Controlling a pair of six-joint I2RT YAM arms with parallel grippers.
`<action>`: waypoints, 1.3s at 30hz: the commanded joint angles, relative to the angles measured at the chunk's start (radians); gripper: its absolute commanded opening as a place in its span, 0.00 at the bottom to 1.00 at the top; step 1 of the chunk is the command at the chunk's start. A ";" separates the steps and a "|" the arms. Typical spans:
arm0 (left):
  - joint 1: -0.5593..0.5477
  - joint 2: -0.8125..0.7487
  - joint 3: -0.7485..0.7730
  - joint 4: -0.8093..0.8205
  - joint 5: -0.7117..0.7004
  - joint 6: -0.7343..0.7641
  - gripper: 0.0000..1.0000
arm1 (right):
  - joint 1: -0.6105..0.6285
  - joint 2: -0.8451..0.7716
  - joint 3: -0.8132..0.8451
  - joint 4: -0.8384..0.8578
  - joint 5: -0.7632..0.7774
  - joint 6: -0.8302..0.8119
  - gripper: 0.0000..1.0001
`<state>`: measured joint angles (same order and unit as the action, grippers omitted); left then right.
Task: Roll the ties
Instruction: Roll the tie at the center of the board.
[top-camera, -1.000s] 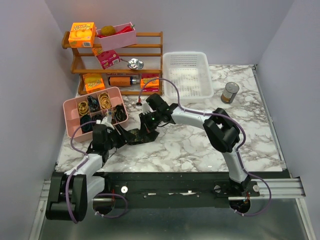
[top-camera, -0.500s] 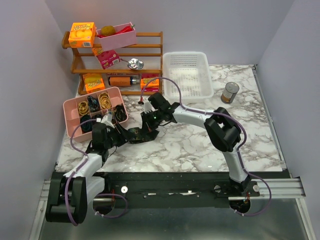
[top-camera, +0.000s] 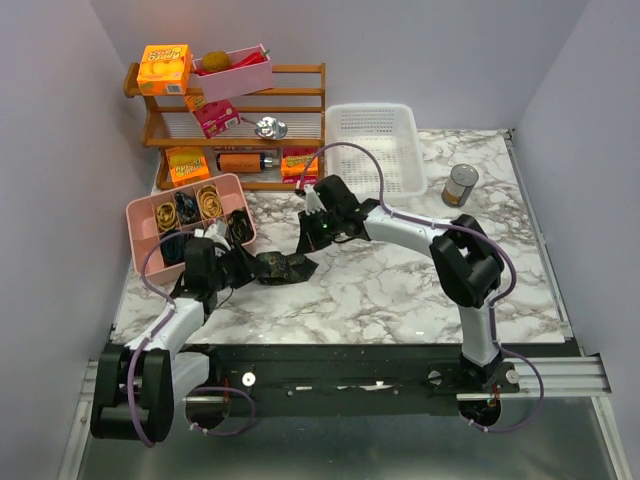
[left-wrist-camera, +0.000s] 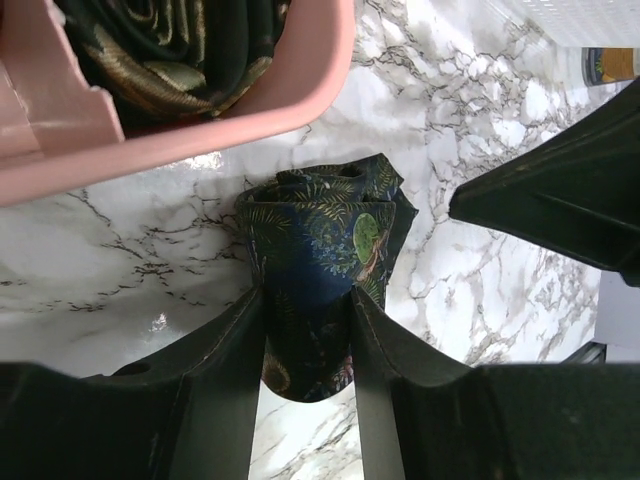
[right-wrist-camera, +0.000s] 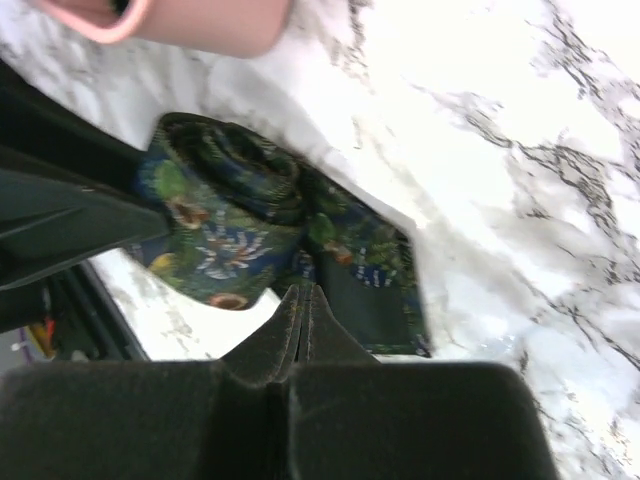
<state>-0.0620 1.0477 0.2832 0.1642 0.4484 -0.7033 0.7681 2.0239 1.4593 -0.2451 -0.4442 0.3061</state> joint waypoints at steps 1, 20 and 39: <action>-0.028 -0.015 0.077 -0.104 -0.056 0.037 0.45 | 0.005 0.076 0.030 -0.092 0.078 -0.045 0.01; -0.239 0.150 0.365 -0.498 -0.425 0.102 0.45 | 0.020 0.119 0.010 -0.164 0.039 -0.059 0.01; -0.260 0.095 0.383 -0.572 -0.525 0.082 0.84 | 0.023 0.061 0.022 -0.163 0.010 -0.070 0.01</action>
<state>-0.3183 1.1992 0.6819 -0.3992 -0.0177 -0.6067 0.7826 2.1113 1.4677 -0.3725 -0.4145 0.2592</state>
